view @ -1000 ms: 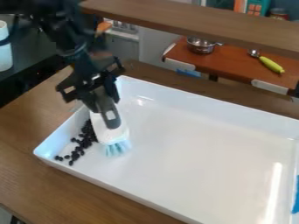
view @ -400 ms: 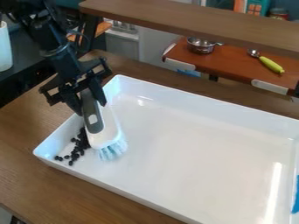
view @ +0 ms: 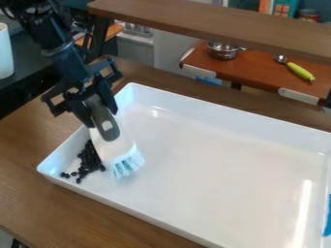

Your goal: Sweep into pile

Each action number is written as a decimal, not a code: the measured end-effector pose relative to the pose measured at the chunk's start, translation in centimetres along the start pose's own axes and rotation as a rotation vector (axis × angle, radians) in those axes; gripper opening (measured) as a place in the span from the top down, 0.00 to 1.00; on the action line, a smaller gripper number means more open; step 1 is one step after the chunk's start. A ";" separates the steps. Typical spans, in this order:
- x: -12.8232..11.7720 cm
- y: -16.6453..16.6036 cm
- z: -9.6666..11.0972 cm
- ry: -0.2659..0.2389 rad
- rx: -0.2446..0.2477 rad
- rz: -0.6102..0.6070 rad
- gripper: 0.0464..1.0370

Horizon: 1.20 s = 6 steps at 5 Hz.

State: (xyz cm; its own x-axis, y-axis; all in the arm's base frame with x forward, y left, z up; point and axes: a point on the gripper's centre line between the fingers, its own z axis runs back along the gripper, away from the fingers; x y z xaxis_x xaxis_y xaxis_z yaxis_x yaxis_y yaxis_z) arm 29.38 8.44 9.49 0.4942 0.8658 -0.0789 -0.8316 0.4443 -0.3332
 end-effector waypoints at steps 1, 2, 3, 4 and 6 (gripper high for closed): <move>-1.0 -2.4 0.2 -0.002 -0.026 0.022 0.56; -3.5 -5.6 0.4 -0.028 -0.047 -0.049 0.56; -6.6 -8.2 -0.5 -0.025 -0.045 -0.171 0.56; -9.1 -9.6 -2.2 -0.012 -0.025 -0.271 0.56; -15.3 -13.3 -3.2 0.059 -0.007 -0.462 0.56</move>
State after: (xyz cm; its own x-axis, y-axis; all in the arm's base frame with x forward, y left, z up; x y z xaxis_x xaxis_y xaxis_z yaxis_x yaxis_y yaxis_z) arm 33.67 -11.39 12.14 0.8262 0.5627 0.0258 -0.5192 0.7785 -0.3527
